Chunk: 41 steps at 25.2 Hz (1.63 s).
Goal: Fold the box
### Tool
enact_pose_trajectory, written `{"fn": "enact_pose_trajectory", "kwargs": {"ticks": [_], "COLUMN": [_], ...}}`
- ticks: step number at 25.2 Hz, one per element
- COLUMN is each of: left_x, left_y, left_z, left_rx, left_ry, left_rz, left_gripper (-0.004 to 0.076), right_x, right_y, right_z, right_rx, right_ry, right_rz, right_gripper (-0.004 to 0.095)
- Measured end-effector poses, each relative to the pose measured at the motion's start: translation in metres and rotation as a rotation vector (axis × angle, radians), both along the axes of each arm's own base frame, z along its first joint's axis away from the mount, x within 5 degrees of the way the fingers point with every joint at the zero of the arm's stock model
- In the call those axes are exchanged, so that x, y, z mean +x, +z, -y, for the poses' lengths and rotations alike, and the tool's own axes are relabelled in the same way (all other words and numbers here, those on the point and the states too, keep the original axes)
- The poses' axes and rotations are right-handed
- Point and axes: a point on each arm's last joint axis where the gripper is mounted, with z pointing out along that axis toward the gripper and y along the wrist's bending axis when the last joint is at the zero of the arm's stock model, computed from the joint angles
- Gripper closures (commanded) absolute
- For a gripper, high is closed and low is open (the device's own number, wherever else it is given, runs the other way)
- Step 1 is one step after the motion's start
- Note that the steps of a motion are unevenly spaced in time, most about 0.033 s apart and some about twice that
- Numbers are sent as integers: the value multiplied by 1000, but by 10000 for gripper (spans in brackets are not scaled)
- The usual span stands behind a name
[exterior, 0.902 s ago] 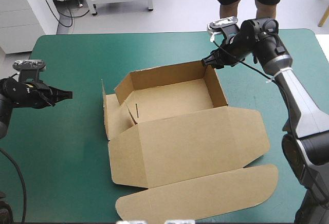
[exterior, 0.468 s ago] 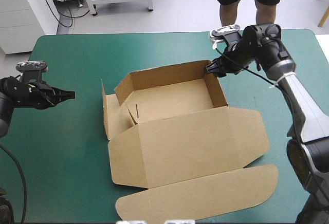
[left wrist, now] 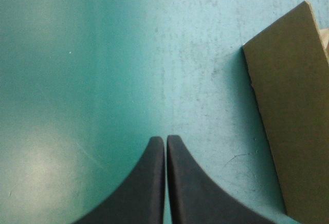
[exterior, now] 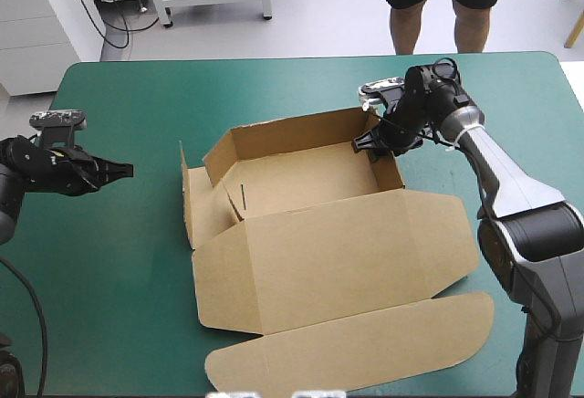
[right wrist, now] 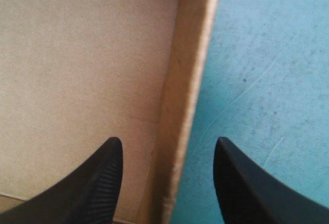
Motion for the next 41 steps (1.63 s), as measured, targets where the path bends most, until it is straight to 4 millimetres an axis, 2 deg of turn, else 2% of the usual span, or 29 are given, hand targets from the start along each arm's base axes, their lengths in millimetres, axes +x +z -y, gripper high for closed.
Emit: {"fn": "enact_pose_trajectory", "kwargs": {"ticks": [4,9,17,20,24,25,26,27,31,33,35,37,38,39,41], "left_x": [-1,-1,-1,-1,-2,-2,-2,0,8,11,12,11,11,10,9], "left_y": [-1,-1,0,0,1,2,3,4,5,5,5,6,6,6,6], "left_z": [0,1,-1,-9,-25,-31,-34,-34,-28,-26,-25,-23,-23,-22,-20], "left_rx": [-3,-4,-33,-96,-192,-250,-280,-334,-448,-482,-494,-510,-511,-510,-517], "left_ry": [-3,-5,13,62,105,115,120,112,60,37,23,8,-2,-17,-43], "left_rz": [-11,-17,-13,1,33,56,69,95,145,159,163,169,166,161,145], "left_gripper": [732,732,731,731,731,731,731,731,731,731,727,664,597,504,269], "right_x": [3,4,6,4,-4,-13,-19,-31,-72,-88,-95,-100,-100,-100,-100], "right_y": [-6,-12,-13,-5,32,59,72,95,151,167,174,178,177,177,177], "right_z": [-1,-1,-1,10,37,52,59,71,87,89,88,88,88,88,88], "right_rx": [-2,-4,17,60,157,205,224,256,291,294,298,301,301,300,300], "right_ry": [1,-1,-50,-78,-120,-145,-156,-175,-175,-168,-162,-159,-159,-158,-157], "right_rz": [-2,-22,-30,-36,31,90,120,176,321,362,377,383,383,382,382], "right_gripper": [617,929,929,929,929,929,929,929,929,929,929,929,929,929,929]}}
